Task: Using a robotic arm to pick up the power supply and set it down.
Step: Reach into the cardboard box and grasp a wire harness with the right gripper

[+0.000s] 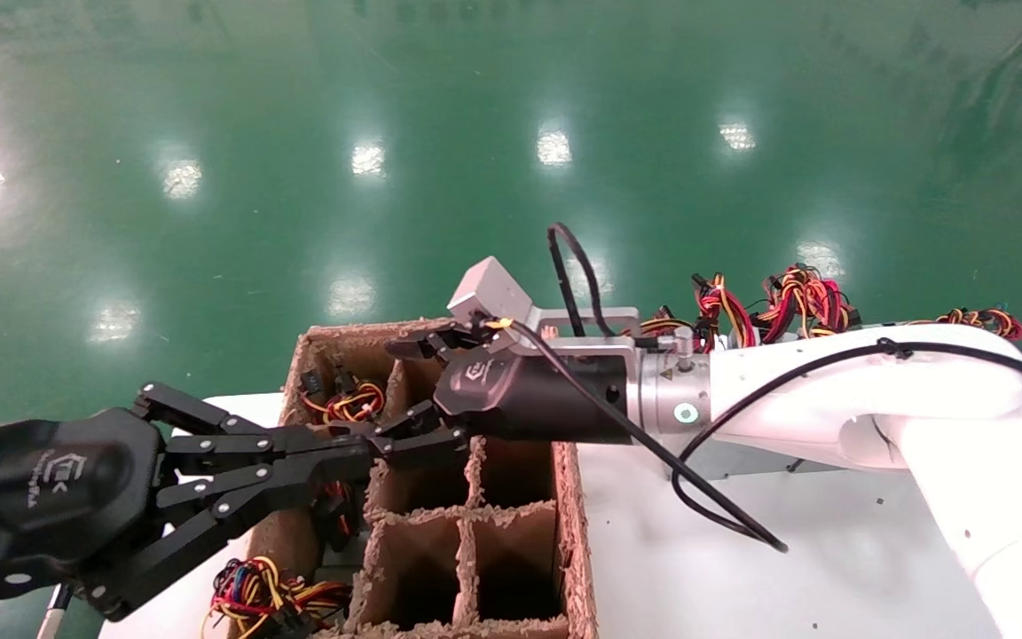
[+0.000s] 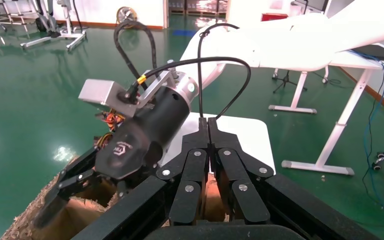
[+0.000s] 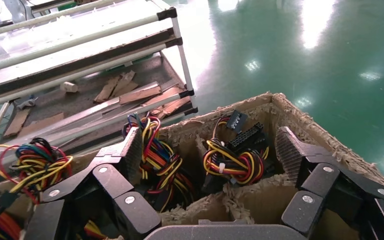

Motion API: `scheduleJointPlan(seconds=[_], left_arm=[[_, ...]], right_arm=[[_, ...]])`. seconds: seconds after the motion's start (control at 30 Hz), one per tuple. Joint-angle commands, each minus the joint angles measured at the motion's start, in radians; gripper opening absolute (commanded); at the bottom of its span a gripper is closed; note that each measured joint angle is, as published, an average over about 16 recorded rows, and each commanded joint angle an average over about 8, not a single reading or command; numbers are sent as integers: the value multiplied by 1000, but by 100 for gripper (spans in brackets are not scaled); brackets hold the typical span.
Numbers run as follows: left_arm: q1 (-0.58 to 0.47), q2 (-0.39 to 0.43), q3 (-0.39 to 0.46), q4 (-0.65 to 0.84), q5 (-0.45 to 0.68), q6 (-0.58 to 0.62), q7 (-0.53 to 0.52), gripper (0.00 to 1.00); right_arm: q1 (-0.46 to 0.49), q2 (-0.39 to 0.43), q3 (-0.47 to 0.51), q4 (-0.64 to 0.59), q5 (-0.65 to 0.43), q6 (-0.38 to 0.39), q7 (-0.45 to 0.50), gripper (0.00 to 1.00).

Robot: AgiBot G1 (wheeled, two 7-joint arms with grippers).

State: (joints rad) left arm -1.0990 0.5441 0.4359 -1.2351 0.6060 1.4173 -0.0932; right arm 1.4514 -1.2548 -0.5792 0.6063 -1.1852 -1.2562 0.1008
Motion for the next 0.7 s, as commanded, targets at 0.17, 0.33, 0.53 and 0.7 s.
scheduleJointPlan(seconds=[0.17, 0.33, 0.53, 0.7], left_arm=[[0, 0, 0, 0, 0, 0, 0, 0], [0, 0, 0, 0, 0, 0, 0, 0], [0, 0, 0, 0, 0, 0, 0, 0], [0, 0, 0, 0, 0, 0, 0, 0]], right_arm=[[20, -39, -8, -72, -15, 18, -35, 0], [33, -74, -21, -131, -30, 39, -65, 0], [38, -97, -45, -175, -23, 44, -89, 0], [41, -101, -75, -190, -9, 53, -97, 0]])
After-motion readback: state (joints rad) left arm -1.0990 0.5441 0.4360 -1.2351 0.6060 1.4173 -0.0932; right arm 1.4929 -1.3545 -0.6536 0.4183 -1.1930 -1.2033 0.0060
